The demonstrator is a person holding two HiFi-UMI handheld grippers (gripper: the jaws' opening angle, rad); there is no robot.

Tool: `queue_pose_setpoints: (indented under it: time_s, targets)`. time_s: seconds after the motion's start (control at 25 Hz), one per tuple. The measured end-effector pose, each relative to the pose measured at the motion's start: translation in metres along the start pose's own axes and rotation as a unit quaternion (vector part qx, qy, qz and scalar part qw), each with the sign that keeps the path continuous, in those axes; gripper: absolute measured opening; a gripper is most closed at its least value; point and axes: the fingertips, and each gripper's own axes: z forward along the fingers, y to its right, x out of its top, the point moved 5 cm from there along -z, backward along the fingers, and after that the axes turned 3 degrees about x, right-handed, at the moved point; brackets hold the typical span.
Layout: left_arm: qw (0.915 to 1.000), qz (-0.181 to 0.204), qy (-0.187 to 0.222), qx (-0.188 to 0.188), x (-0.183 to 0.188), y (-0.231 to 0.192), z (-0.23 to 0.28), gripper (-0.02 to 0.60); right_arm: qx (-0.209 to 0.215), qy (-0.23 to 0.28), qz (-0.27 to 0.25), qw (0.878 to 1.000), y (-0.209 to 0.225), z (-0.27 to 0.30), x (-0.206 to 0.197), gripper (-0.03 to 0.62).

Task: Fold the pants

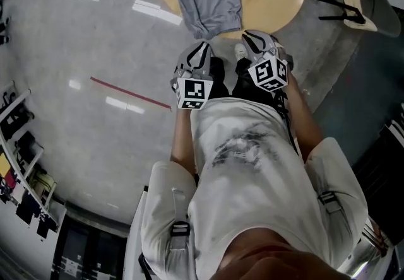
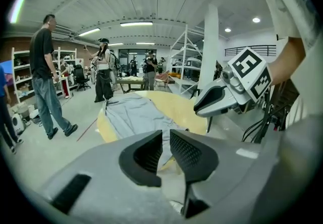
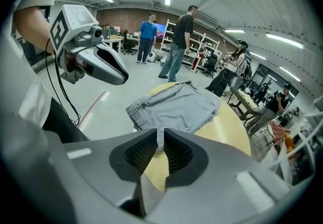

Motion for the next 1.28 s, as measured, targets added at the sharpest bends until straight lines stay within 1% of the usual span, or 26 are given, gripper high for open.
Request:
queue_pose_setpoints:
  time_s: [0.16, 0.28, 0.44, 0.56, 0.72, 0.8, 0.96, 1.08, 1.28]
  targets:
    - [0.9993, 0.025, -0.013, -0.023, -0.012, -0.007, 0.011, 0.077, -0.002, -0.014, -0.020, 1.000, -0.001, 0.012, -0.002, 0.063]
    - [0.9980, 0.046, -0.020, -0.037, -0.018, -0.008, 0.019, 0.095, 0.005, -0.016, -0.040, 0.999, -0.003, 0.021, -0.004, 0.069]
    - [0.9967, 0.059, -0.026, -0.050, -0.025, -0.010, 0.029, 0.110, 0.014, -0.020, -0.067, 0.997, -0.004, 0.033, -0.008, 0.083]
    - [0.9956, 0.069, -0.032, -0.055, -0.028, -0.009, 0.035, 0.121, 0.026, -0.020, -0.084, 0.996, -0.002, 0.040, -0.012, 0.098]
    - [0.9915, 0.101, -0.047, -0.068, -0.033, -0.006, 0.044, 0.140, 0.049, -0.018, -0.104, 0.993, -0.002, 0.047, -0.017, 0.111]
    - [0.9898, 0.110, -0.051, -0.075, -0.035, -0.005, 0.049, 0.150, 0.061, -0.019, -0.117, 0.991, -0.004, 0.051, -0.021, 0.121]
    - [0.9884, 0.113, -0.055, -0.085, -0.042, 0.006, 0.060, 0.169, 0.079, -0.019, -0.139, 0.987, -0.006, 0.056, -0.038, 0.132]
    - [0.9876, 0.110, -0.061, -0.094, -0.048, 0.010, 0.068, 0.178, 0.090, -0.019, -0.150, 0.984, -0.006, 0.062, -0.042, 0.138]
    - [0.9869, 0.108, -0.083, -0.087, -0.062, 0.003, 0.075, 0.193, 0.108, -0.025, -0.167, 0.980, -0.005, 0.076, -0.044, 0.146]
